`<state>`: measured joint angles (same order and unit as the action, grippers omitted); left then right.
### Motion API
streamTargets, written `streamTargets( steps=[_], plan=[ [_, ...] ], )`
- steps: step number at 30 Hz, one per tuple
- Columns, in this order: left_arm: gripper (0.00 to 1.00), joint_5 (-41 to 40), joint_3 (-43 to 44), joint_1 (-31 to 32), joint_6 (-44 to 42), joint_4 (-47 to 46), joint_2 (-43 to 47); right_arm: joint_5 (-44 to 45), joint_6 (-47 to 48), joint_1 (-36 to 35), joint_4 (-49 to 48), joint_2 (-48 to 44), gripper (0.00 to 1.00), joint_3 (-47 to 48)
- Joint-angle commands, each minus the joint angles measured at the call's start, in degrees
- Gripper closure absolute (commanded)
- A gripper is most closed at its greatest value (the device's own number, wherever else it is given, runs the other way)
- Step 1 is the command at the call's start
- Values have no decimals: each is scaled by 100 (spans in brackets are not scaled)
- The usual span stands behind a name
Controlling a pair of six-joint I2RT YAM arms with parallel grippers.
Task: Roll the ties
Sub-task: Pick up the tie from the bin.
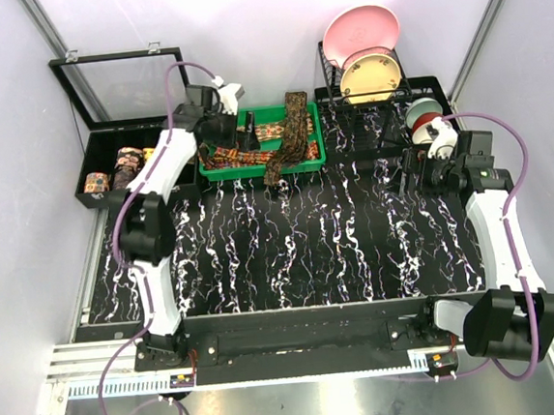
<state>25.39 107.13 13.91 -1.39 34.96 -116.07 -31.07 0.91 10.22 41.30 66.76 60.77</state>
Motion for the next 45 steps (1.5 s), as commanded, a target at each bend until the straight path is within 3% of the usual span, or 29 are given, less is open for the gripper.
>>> streamTargets(
  steps=[1, 5, 11, 21, 28, 32, 45],
  plan=[
    [1, -227, 913, -3, -107, -270, -670, -110, -38, 77, -228, 21, 0, 110],
    [2, -236, 1169, -2, -117, -612, -1048, -171, -55, 129, -254, 47, 0, 66],
    [8, 774, 1634, 50, 902, -1324, -1839, -198, -64, 217, -245, 144, 0, 84],
    [7, -657, 2127, 568, 1107, -1827, -2604, -233, -47, 349, -219, 302, 0, 137],
    [1, -710, 1733, 797, 236, -1317, -2175, -303, -56, 376, -289, 337, 0, 84],
    [1, -912, 1364, 920, 183, -1272, -1902, -338, -56, 376, -289, 294, 0, 66],
    [1, -1238, 1732, 1281, 103, -1184, -1884, -338, -56, 376, -350, 206, 0, -22]
  ],
)
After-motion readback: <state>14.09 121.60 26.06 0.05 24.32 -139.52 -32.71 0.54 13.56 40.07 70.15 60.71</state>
